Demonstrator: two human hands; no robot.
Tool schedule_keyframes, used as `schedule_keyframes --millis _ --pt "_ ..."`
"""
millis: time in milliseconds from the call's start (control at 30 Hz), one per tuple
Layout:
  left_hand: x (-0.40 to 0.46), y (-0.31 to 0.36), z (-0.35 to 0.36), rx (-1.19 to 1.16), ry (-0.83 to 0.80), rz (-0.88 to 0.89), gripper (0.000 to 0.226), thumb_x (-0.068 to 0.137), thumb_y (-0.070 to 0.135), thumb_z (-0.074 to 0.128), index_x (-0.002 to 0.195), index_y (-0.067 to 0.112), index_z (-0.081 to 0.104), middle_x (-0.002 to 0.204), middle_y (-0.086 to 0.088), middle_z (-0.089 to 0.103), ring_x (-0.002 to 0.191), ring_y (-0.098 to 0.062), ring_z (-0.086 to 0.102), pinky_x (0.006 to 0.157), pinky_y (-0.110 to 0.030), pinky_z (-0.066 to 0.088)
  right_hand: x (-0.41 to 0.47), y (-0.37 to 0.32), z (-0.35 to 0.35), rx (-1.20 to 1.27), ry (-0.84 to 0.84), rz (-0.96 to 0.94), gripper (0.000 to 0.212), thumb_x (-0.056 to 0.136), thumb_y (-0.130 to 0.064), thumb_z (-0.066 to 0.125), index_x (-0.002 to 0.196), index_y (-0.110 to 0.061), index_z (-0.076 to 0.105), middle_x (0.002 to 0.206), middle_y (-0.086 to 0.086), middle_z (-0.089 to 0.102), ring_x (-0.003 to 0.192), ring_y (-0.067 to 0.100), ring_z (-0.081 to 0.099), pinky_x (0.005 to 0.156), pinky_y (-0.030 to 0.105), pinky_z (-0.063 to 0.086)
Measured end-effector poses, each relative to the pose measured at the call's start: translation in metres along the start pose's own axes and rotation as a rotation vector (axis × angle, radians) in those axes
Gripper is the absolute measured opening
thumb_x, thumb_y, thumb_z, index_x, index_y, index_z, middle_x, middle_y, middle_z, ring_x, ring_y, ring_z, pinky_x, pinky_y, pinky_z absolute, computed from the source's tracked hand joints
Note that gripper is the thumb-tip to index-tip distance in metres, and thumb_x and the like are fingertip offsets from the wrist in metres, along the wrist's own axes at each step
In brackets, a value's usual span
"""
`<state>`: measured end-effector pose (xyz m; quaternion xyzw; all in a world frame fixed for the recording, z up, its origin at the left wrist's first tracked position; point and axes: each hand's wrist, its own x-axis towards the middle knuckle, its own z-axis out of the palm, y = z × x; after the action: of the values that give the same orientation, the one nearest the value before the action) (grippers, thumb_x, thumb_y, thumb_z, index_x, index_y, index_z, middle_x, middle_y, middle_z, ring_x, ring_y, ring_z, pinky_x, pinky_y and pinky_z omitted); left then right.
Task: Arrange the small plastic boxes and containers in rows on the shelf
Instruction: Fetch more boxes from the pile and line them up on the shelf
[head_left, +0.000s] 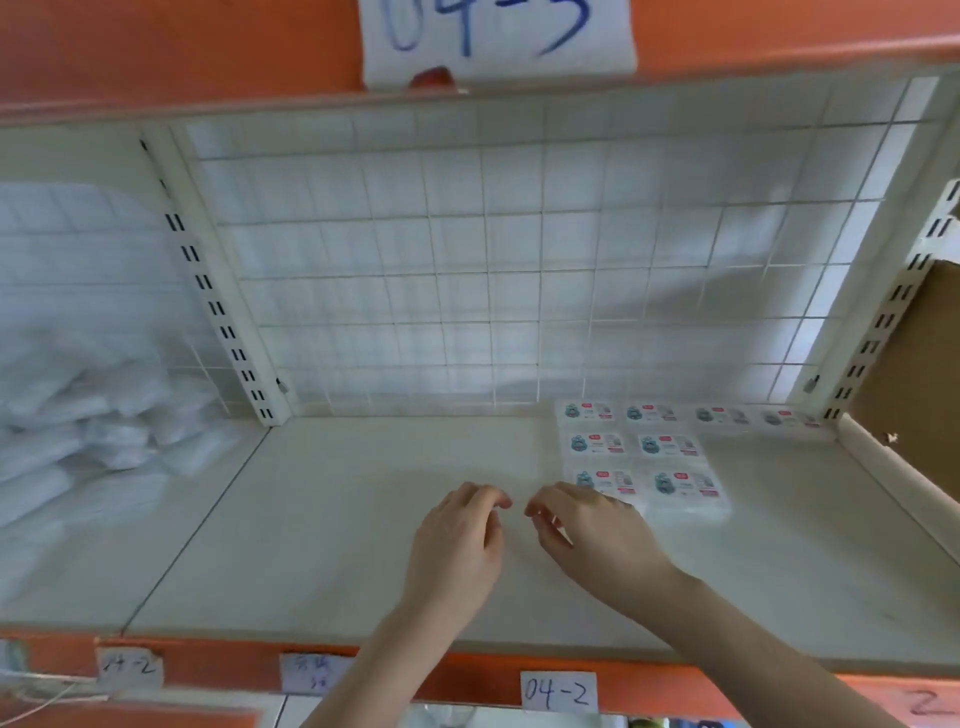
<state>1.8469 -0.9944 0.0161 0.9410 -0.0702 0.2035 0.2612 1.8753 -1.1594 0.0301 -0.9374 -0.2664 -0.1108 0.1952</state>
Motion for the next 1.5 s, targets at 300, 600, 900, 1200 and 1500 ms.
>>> schedule_keyframes --millis 300,600,900,1200,1500 --pt "-0.04 -0.12 -0.102 0.145 0.113 -0.298 0.022 0.089 0.013 0.049 0.106 0.021 0.06 0.106 0.007 0.061 0.097 -0.015 0.057 0.077 -0.027 0.04 0.084 -0.127 0.055 0.091 -0.127 -0.246 0.023 0.097 -0.032 0.039 0.113 -0.027 0.055 0.107 -0.008 0.06 0.098 0.015 0.057 0.079 0.03 0.045" --pt "-0.085 -0.229 -0.178 0.327 0.227 -0.457 0.028 0.075 -0.002 0.06 0.099 0.01 0.065 0.093 -0.005 0.066 0.086 -0.027 0.06 0.068 -0.036 0.046 0.132 -0.249 0.115 0.135 -0.291 -0.387 0.026 0.097 -0.032 0.039 0.116 -0.025 0.054 0.114 -0.006 0.057 0.108 0.016 0.053 0.082 0.031 0.043" --pt "-0.108 -0.297 -0.227 0.482 0.168 -0.627 0.043 0.083 0.005 0.05 0.126 0.01 0.05 0.125 -0.009 0.052 0.119 -0.029 0.042 0.097 -0.038 0.036 0.169 -0.326 0.162 0.143 -0.344 -0.42 0.037 0.095 -0.025 0.042 0.132 -0.017 0.043 0.135 0.003 0.038 0.126 0.019 0.034 0.094 0.034 0.042" --pt "-0.104 -0.331 -0.24 0.61 0.017 -0.764 0.059 0.088 0.043 0.048 0.138 0.017 0.03 0.141 -0.01 0.034 0.13 -0.03 0.03 0.105 -0.036 0.026 0.188 -0.346 0.202 0.125 -0.282 -0.349 0.05 0.091 -0.018 0.046 0.138 -0.01 0.032 0.146 0.01 0.024 0.136 0.023 0.018 0.108 0.031 0.028" --pt "-0.096 -0.339 -0.232 0.622 -0.018 -0.842 0.057 0.09 0.05 0.038 0.139 0.024 0.023 0.148 -0.014 0.02 0.133 -0.038 0.023 0.108 -0.044 0.024 0.208 -0.347 0.208 -0.026 -0.254 -0.31 0.06 0.091 -0.04 0.048 0.141 -0.013 0.028 0.139 0.008 0.029 0.131 0.025 0.027 0.107 0.036 0.028"
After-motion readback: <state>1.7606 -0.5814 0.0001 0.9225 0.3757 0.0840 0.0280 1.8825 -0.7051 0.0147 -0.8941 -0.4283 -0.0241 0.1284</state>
